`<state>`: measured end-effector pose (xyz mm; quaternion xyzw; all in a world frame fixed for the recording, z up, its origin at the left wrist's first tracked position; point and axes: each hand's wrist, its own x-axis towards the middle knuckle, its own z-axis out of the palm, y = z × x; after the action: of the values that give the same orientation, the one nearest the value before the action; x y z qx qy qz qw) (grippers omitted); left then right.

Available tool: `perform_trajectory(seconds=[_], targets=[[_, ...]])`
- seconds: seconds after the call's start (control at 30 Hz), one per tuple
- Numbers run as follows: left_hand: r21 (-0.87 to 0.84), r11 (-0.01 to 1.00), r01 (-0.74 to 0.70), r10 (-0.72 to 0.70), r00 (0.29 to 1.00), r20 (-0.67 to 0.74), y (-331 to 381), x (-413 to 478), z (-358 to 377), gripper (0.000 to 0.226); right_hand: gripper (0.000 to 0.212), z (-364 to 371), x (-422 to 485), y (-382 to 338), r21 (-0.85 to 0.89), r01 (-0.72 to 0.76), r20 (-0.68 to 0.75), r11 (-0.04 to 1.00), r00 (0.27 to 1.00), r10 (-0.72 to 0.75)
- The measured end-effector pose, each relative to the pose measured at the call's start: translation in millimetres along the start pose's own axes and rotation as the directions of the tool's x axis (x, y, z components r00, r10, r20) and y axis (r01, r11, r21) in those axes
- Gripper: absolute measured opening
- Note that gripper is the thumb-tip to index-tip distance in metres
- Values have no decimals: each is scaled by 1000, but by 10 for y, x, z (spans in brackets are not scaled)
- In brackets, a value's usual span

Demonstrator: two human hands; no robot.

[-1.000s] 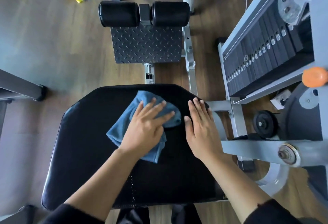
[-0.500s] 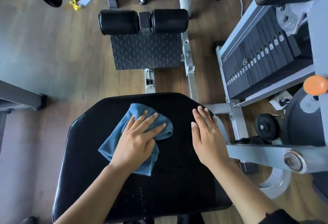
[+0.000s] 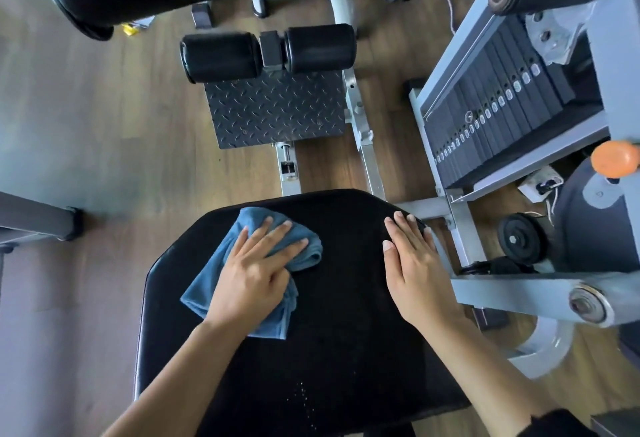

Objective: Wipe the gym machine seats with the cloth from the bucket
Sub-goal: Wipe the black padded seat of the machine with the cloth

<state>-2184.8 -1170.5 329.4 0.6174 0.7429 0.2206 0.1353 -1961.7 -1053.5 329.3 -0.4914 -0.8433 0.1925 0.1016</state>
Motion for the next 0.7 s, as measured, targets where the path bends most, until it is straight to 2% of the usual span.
perform_trajectory(seconds=[0.1,0.13,0.2,0.3,0.37,0.4,0.47,0.53,0.57,0.63,0.7], targets=[[24,982,189,-188,981,-41,-94,340,15,45,53,39,-9,-27,-5,-15,-26,1000,1000,15],[21,977,214,-213,976,-32,-31,424,50,45,53,51,-12,-28,-1,-24,-26,1000,999,24],[19,991,136,-136,991,-3,109,427,103,48,53,67,-13,-33,6,-40,-25,999,999,40],[8,992,-125,124,988,91,149,48,64,49,51,42,-2,-16,23,-62,18,998,998,62],[1,985,-174,173,980,102,-27,-173,-60,48,51,-1,-2,-13,66,-85,45,994,996,82],[6,990,-140,139,987,78,-132,-209,-109,47,52,-20,-16,-6,76,-88,51,993,995,84],[24,1000,19,-19,1000,22,-246,-140,-150,47,56,-53,-91,12,75,-89,49,993,995,85],[25,986,163,-163,987,-17,-154,21,-98,47,57,-75,-199,22,71,-90,44,993,995,87],[13,983,184,-184,983,-15,-39,84,-52,48,56,-82,-252,21,76,-95,37,993,995,92],[-2,996,93,-93,995,22,230,78,57,49,56,-99,-358,32,96,-98,33,990,995,95],[-17,995,-96,97,991,93,405,-116,108,49,56,-128,-438,47,110,-94,47,989,995,89]])
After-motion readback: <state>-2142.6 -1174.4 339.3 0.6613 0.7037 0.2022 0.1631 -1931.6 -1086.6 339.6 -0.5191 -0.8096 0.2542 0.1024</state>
